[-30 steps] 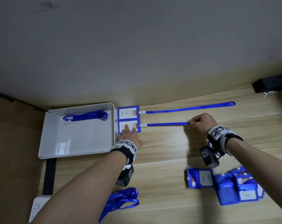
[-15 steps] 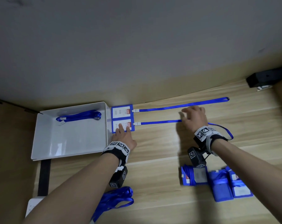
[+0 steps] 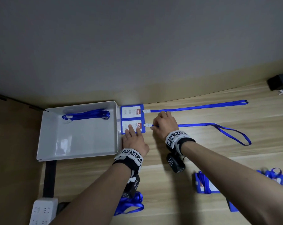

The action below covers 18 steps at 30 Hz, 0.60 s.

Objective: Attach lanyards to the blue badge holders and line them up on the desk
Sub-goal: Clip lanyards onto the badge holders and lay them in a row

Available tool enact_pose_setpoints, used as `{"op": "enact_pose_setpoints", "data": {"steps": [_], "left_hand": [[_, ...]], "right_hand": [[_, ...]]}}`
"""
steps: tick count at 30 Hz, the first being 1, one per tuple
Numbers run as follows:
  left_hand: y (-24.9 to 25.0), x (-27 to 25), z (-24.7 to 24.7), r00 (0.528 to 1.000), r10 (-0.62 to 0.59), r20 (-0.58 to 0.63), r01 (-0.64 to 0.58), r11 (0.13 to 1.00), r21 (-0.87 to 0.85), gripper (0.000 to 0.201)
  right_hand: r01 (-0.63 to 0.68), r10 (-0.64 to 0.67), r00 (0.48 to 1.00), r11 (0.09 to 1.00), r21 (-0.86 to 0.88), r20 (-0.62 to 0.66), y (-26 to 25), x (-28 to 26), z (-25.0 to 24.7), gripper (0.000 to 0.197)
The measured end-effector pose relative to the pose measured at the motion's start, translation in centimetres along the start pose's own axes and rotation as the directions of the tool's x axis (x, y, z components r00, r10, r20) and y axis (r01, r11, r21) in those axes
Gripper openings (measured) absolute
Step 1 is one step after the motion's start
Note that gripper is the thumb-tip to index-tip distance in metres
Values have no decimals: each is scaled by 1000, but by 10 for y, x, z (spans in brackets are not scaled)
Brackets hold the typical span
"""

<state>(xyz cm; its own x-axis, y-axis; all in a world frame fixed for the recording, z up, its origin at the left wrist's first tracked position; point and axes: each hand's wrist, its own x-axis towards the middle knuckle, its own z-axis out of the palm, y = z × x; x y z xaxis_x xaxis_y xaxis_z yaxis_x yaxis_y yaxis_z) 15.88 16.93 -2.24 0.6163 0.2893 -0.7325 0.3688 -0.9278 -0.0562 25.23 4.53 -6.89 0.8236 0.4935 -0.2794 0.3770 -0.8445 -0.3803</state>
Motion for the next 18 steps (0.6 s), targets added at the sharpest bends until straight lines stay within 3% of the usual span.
{"op": "enact_pose_setpoints", "data": {"steps": [3,8,13,18], "left_hand": [[0,-1,-2,1000,7,6,-7,1000,7,80],[4,-2,-6,1000,5,20,-5,1000,8,80],[7,-2,-7,1000,-17,22,16,999,28,80],[7,-2,-3,1000,-25,-5,25,999,48,80]], "right_hand": [[-10,6,999,993,122,33,2,1,-6,20],[-119,24,973,905,408,229,9,-1,-20,10],[-176,59,957,898,403,285,34,-2,-30,22],[-205,121,968,889,410,222,64,-13,-39,17]]}}
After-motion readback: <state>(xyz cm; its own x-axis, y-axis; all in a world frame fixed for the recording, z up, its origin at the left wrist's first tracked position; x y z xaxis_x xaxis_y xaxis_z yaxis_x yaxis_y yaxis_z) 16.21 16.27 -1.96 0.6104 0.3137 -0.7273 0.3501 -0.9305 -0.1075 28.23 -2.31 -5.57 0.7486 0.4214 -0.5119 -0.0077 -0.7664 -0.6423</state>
